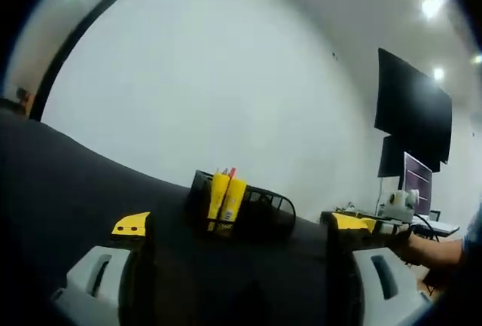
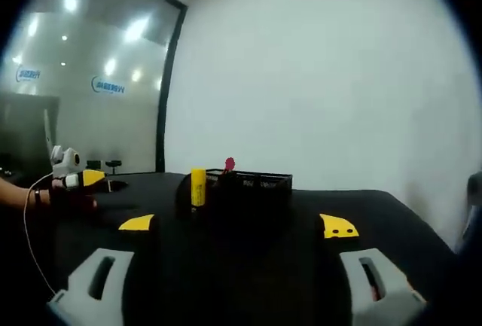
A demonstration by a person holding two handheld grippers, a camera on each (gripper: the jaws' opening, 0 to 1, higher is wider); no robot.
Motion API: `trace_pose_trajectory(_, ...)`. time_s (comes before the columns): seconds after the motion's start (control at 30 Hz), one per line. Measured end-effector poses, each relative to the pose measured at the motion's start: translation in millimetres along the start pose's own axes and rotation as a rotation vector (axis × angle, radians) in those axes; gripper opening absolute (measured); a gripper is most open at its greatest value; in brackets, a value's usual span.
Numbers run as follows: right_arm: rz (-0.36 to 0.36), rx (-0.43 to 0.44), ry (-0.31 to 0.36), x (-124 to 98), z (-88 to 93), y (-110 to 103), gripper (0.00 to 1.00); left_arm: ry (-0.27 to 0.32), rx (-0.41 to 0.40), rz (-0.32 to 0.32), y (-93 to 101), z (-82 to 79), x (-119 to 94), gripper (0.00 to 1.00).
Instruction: Pick up pens and glue sticks and place them into the holder.
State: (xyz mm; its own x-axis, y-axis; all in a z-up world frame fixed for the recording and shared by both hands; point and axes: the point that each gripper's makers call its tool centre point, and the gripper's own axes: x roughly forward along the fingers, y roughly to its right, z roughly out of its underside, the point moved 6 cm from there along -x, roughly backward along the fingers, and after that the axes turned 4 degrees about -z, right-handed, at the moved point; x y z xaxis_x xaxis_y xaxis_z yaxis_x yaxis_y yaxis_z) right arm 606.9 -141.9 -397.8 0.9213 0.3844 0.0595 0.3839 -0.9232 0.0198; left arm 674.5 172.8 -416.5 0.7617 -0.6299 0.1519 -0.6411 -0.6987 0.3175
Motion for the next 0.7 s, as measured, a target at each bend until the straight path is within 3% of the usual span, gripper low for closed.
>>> trace_pose_trajectory(0.17, 0.009, -0.007, -0.027, -4, 7.3, -4, 0.82, -0.026, 0.004, 0.003, 3.1, 4.5, 1, 0.96)
trace_pose_trajectory(0.4, 0.031, 0.045, -0.039, -9, 18.0, 0, 0.82, 0.006, -0.003, 0.009, 3.0, 1.1, -1, 0.96)
trace_pose_trajectory(0.6, 0.069, 0.146, 0.019, -11, 22.1, 7, 0.81, 0.031, -0.007, 0.022, 3.5, -2.3, -4, 0.96)
trace_pose_trajectory(0.7, 0.073, 0.141, 0.042, -11, 19.2, 8, 0.84, 0.036, -0.009, 0.033, 3.0, -3.5, -5, 0.96)
